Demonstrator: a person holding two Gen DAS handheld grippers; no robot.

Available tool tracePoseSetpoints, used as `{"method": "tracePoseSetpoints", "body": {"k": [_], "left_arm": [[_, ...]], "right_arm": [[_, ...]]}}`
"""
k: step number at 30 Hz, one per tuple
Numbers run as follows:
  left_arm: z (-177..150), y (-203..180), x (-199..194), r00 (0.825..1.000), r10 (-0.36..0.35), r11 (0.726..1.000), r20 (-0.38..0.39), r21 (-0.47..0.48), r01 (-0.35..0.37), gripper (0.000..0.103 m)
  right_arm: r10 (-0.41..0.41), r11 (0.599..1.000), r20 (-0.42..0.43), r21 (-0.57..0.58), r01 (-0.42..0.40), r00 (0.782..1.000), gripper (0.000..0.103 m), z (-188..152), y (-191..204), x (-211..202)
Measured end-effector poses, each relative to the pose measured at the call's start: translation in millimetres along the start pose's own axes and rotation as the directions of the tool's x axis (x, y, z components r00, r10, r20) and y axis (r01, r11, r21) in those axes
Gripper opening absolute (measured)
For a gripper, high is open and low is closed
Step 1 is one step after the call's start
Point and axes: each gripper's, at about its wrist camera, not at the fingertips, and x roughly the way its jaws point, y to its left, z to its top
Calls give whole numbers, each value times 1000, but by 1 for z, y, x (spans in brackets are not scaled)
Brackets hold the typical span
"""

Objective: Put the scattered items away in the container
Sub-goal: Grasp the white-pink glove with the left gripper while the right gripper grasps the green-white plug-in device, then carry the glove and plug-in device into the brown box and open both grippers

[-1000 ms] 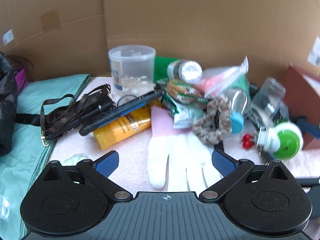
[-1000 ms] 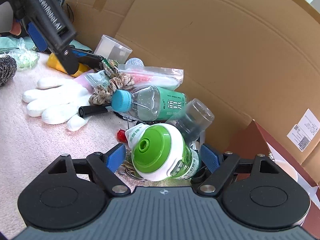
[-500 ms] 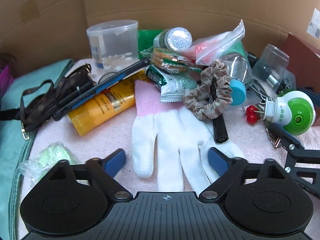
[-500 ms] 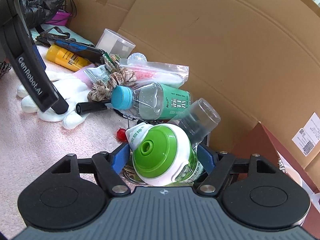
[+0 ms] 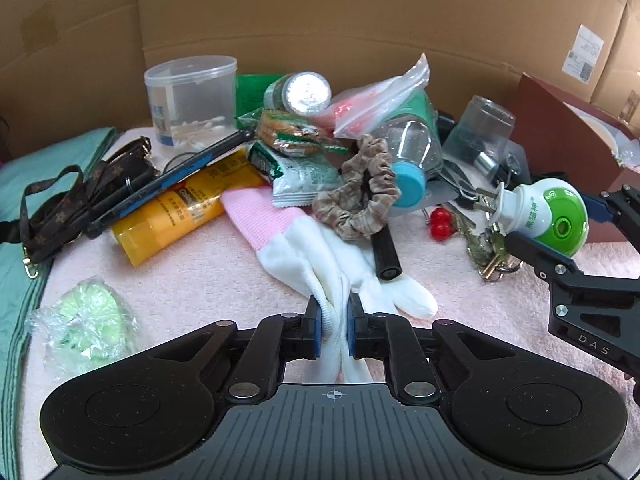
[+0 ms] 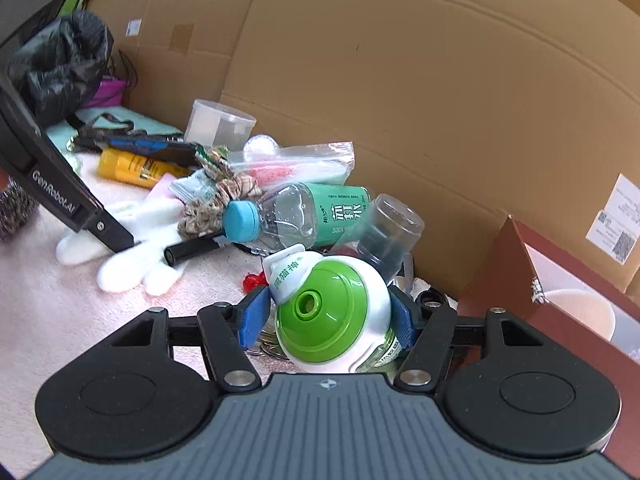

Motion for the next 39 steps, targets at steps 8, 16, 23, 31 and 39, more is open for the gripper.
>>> {"method": "tracePoseSetpoints", "body": {"k": [8,16,23,31,39], "left_arm": [[12,-20,-42,993,-79,997,92,5,79,5],[38,-58,-76,970,-171,985,170,40,167,6],[77,-124,-97,939,-239,967,247,145,208,6],[125,-216,-80,910,-329,937,254,210,280,8],[145,-280,-17,925,-324,937,198,198,286,17]], "right_arm": [[46,994,42,100,-50,998,67,4,-8,-19],[64,973,126,211,-90,990,67,15,-35,-54],[-45,967,202,256,-8,978,67,27,-79,-102],[-253,931,166,310,193,953,67,26,-157,-128],[-351,862,50,408,302,935,63,3,-235,-107]]}}
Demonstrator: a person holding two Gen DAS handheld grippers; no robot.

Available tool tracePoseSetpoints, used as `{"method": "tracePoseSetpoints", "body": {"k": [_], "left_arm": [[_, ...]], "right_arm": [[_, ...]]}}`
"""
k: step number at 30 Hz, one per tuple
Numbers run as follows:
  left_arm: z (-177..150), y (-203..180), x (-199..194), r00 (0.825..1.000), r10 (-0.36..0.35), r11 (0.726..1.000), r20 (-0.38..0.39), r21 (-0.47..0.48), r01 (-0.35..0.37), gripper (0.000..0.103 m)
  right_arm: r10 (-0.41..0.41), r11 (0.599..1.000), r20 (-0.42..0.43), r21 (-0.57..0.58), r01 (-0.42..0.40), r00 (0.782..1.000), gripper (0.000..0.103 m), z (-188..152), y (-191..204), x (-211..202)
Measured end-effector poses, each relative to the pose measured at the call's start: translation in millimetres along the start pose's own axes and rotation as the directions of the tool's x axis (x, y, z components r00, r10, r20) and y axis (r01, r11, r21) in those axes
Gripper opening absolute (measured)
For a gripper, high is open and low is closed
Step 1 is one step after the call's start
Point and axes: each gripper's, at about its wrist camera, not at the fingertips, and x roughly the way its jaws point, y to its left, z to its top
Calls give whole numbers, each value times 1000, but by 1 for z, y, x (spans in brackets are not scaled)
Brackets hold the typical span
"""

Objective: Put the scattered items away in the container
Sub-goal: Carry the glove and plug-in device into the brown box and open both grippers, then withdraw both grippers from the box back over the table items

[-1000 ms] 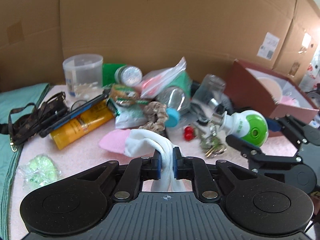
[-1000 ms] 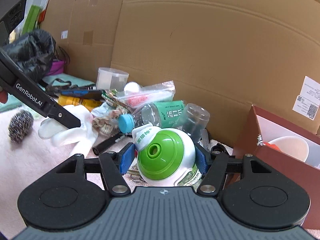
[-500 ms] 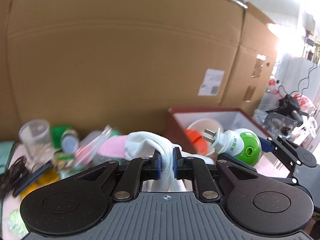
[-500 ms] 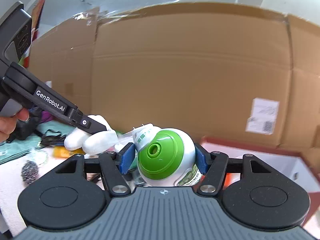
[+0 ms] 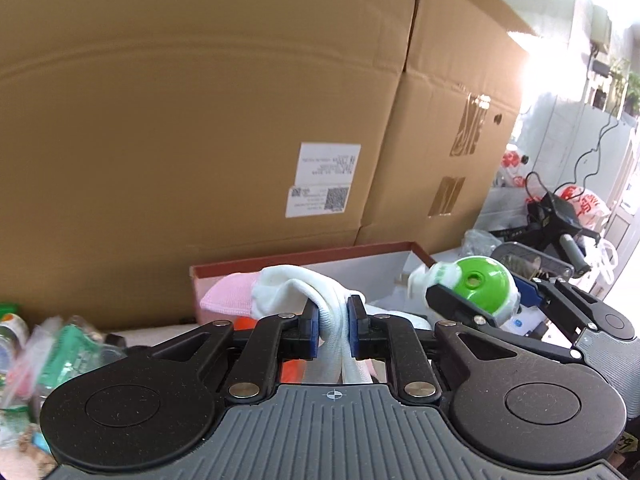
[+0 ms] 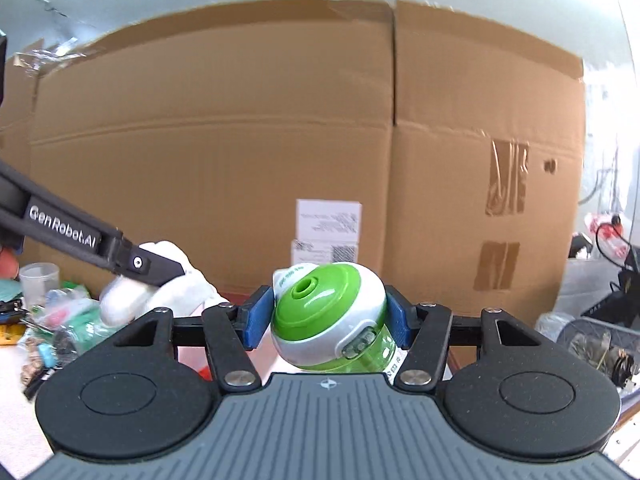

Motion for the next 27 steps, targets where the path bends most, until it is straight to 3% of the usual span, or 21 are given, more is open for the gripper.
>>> {"method": "tracePoseSetpoints", "body": {"k": [2,3,5,7,10,15,27], "left_arm": [[-3,-3,18,1000,15,1000,-24,1,-15,24],[-6,-3,27,999,27,1000,-41,0,-27,36],[-12,-3,41,996,60,998,-65,2,-60,46],[-18,-2,47,993,102,995,-65,16,-101,66],[-24,-3,44,985,169,985,-31,42,-167,77],[-33,-8,36,973,232,968,3,94,-231,83],[-47,-14,1,976,211,970,47,114,-215,83]], "right_arm": [[-19,1000,-25,4,19,1000,57,-3,-9,15],[-24,1000,-37,6,25,999,50,-6,-13,23],[-25,999,-55,25,27,998,50,-10,-20,35],[-25,999,-58,44,27,998,52,-14,-25,40],[-26,998,-43,51,28,999,63,-17,-26,38],[-71,997,-25,24,71,997,74,-21,-24,28],[-101,994,-39,41,102,994,82,-20,-18,7]]}}
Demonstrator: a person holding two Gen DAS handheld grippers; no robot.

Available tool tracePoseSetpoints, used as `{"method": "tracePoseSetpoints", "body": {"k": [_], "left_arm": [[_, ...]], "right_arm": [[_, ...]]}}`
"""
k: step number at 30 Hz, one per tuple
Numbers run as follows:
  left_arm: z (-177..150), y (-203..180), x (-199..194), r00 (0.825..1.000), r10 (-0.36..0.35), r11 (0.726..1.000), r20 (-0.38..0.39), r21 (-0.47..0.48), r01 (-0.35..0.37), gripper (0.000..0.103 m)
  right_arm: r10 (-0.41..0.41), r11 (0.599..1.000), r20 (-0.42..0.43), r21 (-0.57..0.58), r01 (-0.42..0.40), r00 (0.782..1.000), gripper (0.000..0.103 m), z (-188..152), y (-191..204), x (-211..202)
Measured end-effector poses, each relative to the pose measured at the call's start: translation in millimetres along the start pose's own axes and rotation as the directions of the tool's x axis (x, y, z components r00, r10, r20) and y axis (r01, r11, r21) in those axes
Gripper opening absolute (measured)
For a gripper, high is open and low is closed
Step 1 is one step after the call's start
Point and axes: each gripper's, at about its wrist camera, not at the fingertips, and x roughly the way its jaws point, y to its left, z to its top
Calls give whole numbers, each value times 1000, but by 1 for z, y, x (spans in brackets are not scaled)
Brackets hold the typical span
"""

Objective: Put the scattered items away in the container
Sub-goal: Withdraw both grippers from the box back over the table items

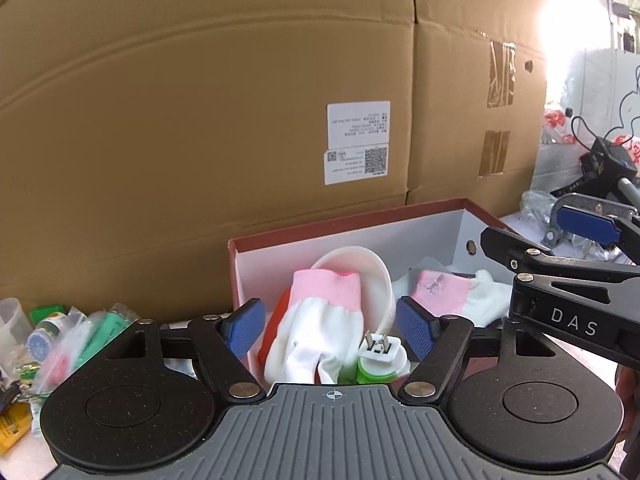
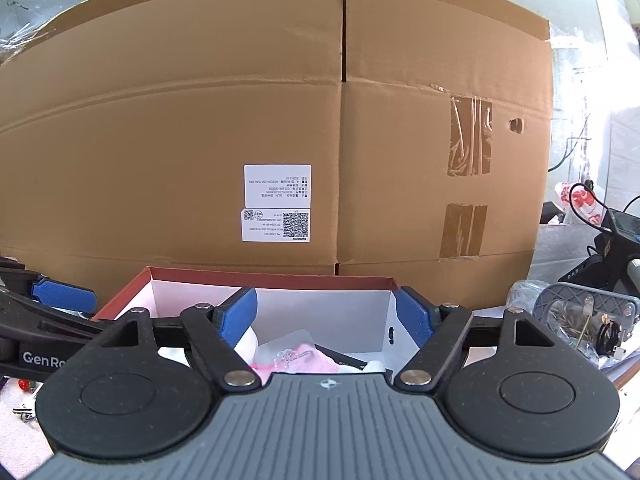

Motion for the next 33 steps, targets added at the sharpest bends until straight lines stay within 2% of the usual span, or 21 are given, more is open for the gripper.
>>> {"method": "tracePoseSetpoints", "body": {"k": [10,21,25,28,33], "left_arm": [[-21,12,-42,999,-20,1000,45,4,20,87],[-55,50,-74,999,-26,999,37,-36,27,89],[-77,80,-88,1000,-3,999,22,-45,4,89],[-89,115,-95,999,48,995,11,-87,-47,90],[-98,184,-96,988,153,963,-36,-219,-157,90]], "right_arm": [[-9,1000,10,-10,9,1000,91,-4,16,-30],[7,999,14,-38,-7,1000,97,-14,53,-58],[55,998,15,-43,-55,998,99,-19,72,-69],[96,992,20,-79,-94,995,99,-25,94,-74],[201,968,-16,-149,-201,980,99,-43,139,-67]]}}
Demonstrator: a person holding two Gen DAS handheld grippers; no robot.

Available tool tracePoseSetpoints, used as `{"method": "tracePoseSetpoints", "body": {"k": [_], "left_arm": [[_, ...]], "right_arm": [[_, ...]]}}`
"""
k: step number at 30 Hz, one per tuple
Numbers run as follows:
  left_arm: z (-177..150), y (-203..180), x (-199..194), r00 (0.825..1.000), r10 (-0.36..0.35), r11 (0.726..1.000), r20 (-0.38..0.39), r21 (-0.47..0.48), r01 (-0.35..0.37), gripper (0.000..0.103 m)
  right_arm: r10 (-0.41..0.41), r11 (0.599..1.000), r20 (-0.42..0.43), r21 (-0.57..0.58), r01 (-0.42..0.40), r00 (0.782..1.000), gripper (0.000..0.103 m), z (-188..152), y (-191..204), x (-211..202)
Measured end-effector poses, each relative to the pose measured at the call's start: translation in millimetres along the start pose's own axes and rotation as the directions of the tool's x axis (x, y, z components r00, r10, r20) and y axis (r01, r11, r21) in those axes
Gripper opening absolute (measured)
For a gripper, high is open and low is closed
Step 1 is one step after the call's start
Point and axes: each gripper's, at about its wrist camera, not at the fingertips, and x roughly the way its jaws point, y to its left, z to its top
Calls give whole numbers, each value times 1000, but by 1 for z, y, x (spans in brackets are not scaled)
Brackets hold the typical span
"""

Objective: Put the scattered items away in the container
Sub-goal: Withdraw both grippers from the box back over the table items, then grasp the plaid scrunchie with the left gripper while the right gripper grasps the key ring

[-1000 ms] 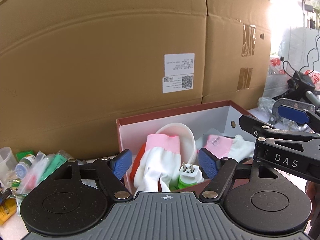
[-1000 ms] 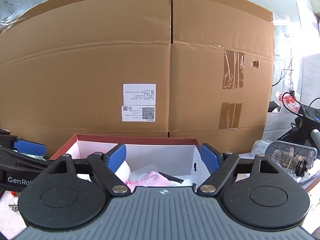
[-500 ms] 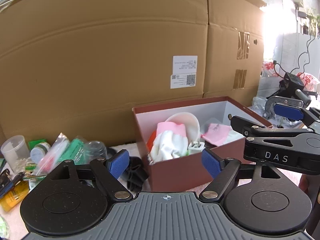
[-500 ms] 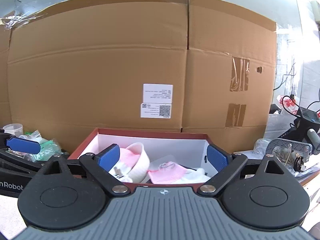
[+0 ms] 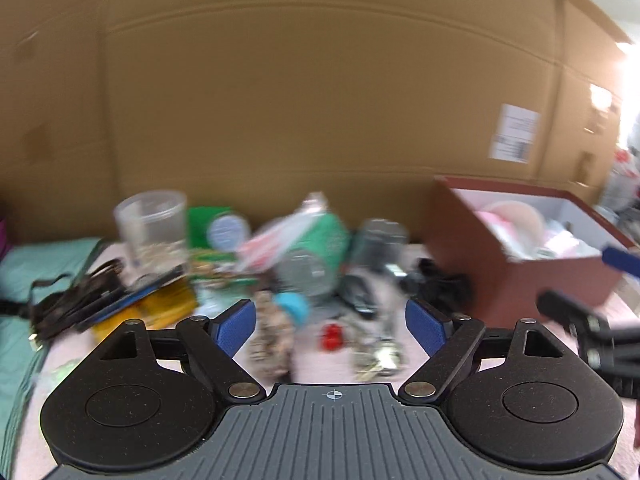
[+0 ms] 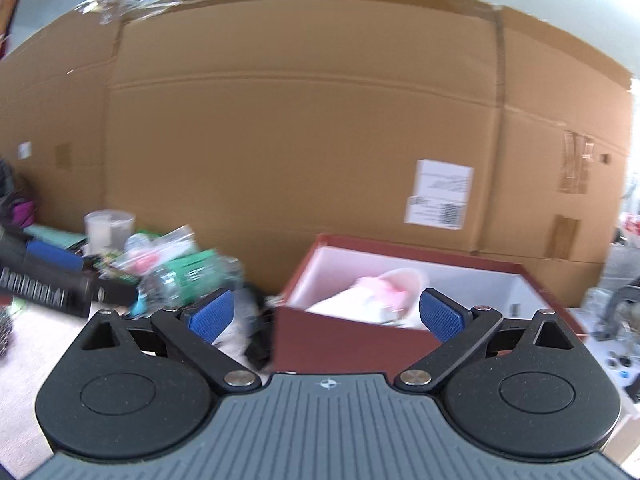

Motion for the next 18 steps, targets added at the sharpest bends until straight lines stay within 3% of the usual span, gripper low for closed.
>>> {"method": "tracePoseSetpoints", "body": {"k": [8,18], "left_arm": [[3,70,15,994,103,986,-41,-127,-107,90],[-2,59,49,989,37,995,-144,-87,-50,90]], "right_arm": [[131,984,-83,-109,-140,988,99,-19,63,42],[195,965,-163,-147,-219,967,99,-33,92,82]]}}
